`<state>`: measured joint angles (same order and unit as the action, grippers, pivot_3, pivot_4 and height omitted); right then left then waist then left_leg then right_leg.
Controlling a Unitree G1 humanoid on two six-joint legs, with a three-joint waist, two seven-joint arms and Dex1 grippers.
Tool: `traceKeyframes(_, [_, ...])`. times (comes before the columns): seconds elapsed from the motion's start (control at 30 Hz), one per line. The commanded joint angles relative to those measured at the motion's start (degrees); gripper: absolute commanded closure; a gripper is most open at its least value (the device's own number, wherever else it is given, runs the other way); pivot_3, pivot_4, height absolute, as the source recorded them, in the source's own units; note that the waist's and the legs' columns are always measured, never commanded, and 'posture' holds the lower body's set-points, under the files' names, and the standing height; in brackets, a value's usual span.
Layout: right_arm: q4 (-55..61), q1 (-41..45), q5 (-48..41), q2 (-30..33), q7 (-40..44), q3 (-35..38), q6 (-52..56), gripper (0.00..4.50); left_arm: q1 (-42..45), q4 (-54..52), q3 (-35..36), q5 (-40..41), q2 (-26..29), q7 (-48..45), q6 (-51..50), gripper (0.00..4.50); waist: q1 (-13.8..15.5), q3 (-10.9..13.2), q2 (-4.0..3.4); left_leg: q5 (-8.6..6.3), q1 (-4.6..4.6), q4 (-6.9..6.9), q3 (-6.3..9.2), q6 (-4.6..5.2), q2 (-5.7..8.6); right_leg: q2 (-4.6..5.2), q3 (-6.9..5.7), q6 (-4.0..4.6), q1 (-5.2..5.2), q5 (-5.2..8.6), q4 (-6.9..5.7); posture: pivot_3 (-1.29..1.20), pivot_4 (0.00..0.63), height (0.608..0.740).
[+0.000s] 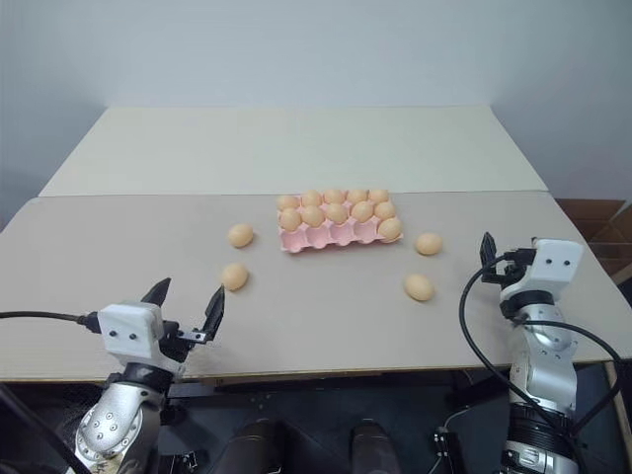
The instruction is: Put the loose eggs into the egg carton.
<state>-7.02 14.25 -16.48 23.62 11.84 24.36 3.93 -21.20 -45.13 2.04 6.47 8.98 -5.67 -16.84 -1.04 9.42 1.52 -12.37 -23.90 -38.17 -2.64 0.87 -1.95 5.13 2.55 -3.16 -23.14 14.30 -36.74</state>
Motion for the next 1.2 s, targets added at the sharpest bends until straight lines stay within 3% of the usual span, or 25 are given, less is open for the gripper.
traceKeyframes(0.03, [-0.66,2.23,-1.06,1.32,-0.39,1.98,-0.84,0.05,0.51,-0.03,0.47,-1.60,-0.04,0.45,2.81,0.00,0.01,0.00,0.00,0.00,0.01,0.00,-0.01,0.00,0.00,0.00,0.01,0.00,0.00,-0.01,0.00,0.00,0.150,0.740])
traceKeyframes(0.43, [3.88,-1.07,-0.90,-1.15,-0.71,0.68,-1.50,0.05,-2.68,-1.64,2.54,-1.01,-1.86,1.13,3.89,0.00,0.10,0.00,0.00,0.00,-0.07,0.00,-0.01,0.00,-0.01,0.01,-0.01,-0.02,-0.03,0.01,0.03,0.00,0.150,0.740])
traceKeyframes(0.63, [13.81,-7.42,-1.89,-4.52,-1.68,-0.80,1.52,0.05,-1.61,-2.25,2.75,0.17,-1.38,-0.12,2.75,0.00,0.22,0.00,-0.01,0.00,-0.07,0.00,0.00,0.00,-0.02,0.01,-0.02,-0.01,-0.05,0.02,0.03,0.00,0.150,0.740])
traceKeyframes(0.83, [24.95,-15.33,-4.96,-4.75,2.60,-3.42,5.12,0.05,2.93,0.30,5.14,3.08,2.64,-4.07,1.14,0.00,0.24,-0.01,-0.02,0.00,-0.11,0.00,0.02,0.00,-0.01,0.03,-0.03,-0.01,-0.07,0.02,0.02,0.00,0.150,0.740])
traceKeyframes(1.2, [41.26,-28.27,-17.45,2.55,14.04,-2.20,14.15,0.05,9.20,1.35,7.34,13.30,12.62,-15.39,-4.89,0.00,0.16,-0.02,-0.03,0.00,-0.05,0.00,0.09,0.00,-0.04,0.02,-0.07,0.02,-0.02,0.03,0.03,0.00,0.150,0.740])
